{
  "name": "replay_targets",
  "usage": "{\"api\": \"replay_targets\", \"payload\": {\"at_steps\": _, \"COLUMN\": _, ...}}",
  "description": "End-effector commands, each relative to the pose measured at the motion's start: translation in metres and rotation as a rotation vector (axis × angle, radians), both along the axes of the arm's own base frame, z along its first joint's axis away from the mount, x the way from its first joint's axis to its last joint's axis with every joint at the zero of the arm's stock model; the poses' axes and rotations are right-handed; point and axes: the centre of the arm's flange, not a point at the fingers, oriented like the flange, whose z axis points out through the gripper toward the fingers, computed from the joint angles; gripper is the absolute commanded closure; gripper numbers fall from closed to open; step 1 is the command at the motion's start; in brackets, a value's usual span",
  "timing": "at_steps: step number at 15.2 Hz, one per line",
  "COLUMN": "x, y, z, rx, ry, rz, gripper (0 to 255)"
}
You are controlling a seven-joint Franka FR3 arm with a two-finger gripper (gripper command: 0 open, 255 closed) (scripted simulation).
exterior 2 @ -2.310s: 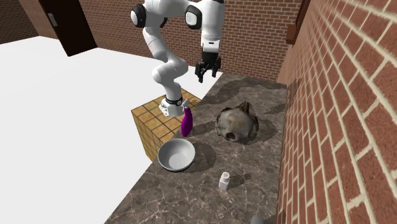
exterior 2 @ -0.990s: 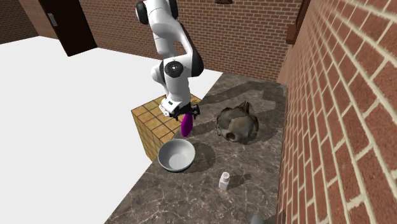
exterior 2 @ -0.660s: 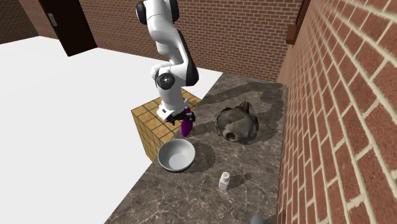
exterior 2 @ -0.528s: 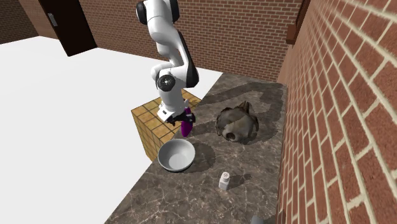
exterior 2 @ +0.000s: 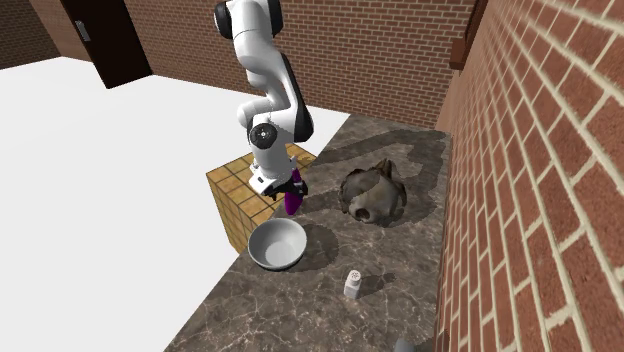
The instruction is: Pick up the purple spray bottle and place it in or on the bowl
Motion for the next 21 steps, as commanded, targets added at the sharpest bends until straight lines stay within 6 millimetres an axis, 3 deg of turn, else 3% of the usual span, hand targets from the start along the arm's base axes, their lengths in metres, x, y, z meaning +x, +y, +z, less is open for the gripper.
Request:
{"api": "replay_targets", "payload": {"at_steps": 1, "x": 0.0, "y": 0.0, "z": 0.0, "rx": 0.0, "ry": 0.0, "rz": 0.0, "gripper": 0}}
{"api": "replay_targets", "payload": {"at_steps": 2, "x": 0.0, "y": 0.0, "z": 0.0, "rx": 0.0, "ry": 0.0, "rz": 0.0, "gripper": 0}}
{"api": "replay_targets", "payload": {"at_steps": 3, "x": 0.0, "y": 0.0, "z": 0.0, "rx": 0.0, "ry": 0.0, "rz": 0.0, "gripper": 255}}
{"api": "replay_targets", "payload": {"at_steps": 12, "x": 0.0, "y": 0.0, "z": 0.0, "rx": 0.0, "ry": 0.0, "rz": 0.0, "gripper": 255}}
{"api": "replay_targets", "payload": {"at_steps": 21, "x": 0.0, "y": 0.0, "z": 0.047, "rx": 0.0, "ry": 0.0, "rz": 0.0, "gripper": 255}}
